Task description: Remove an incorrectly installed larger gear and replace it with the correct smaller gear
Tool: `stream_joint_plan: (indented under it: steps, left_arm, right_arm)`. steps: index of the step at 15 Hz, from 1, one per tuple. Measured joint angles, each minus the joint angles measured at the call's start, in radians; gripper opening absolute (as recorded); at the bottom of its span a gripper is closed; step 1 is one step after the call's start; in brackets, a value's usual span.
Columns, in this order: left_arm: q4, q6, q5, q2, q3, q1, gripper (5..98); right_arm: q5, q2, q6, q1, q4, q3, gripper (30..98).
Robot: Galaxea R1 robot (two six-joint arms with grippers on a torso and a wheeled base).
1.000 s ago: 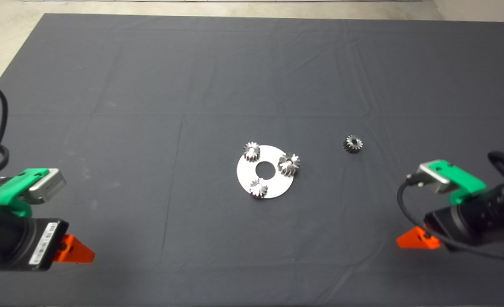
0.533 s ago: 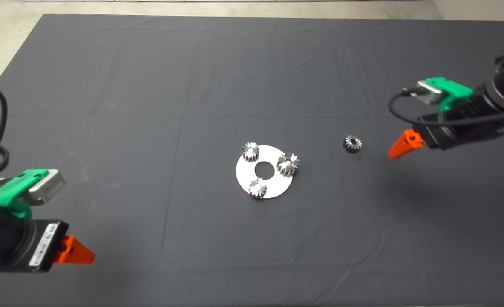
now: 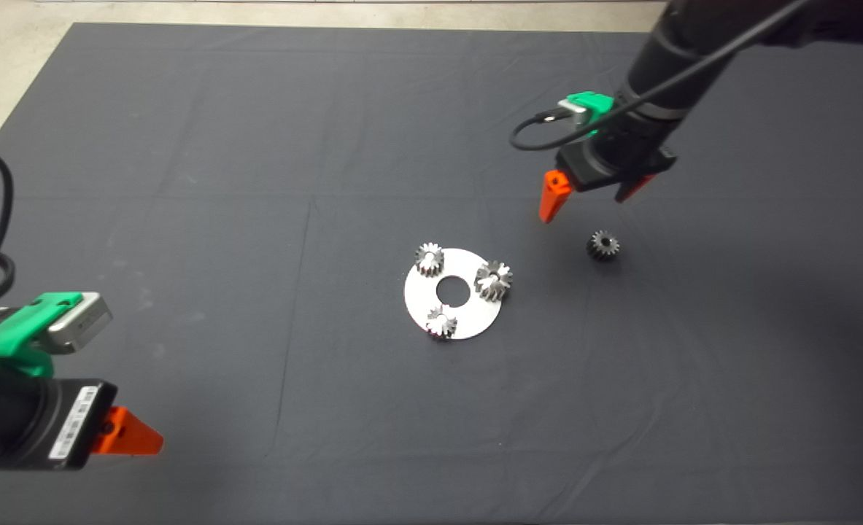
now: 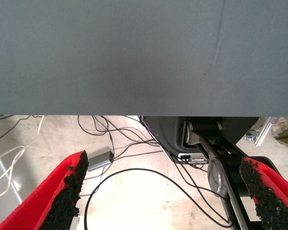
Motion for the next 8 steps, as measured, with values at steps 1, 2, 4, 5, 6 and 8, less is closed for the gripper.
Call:
stream_joint_plan:
  steps: [1,2,4,5,6,8]
  left_arm:
    - [0.0,-0.003,0.001,-0.001,0.002,0.0,79.4]
    - [0.0,-0.005,0.004,-0.004,0.003,0.0,79.4]
    - [0.0,-0.009,0.003,-0.001,0.008,0.0,79.4]
    - [0.001,-0.012,0.002,0.003,0.008,0.0,79.4]
    - [0.005,-0.014,0.002,0.003,0.008,0.0,79.4]
    - [0.008,-0.019,0.001,0.002,0.008,0.0,79.4]
  right_arm:
    - [0.011,0.03,-0.011,-0.027,0.001,-0.012,97.7]
    - [0.019,0.054,-0.021,-0.062,0.001,-0.027,97.7]
    - [0.013,0.059,-0.049,-0.151,0.002,-0.078,97.7]
    - [0.003,0.062,-0.066,-0.184,0.0,-0.119,97.7]
    - [-0.001,0.074,-0.084,-0.201,-0.002,-0.164,97.7]
    - [-0.008,0.117,-0.108,-0.206,-0.011,-0.221,97.7]
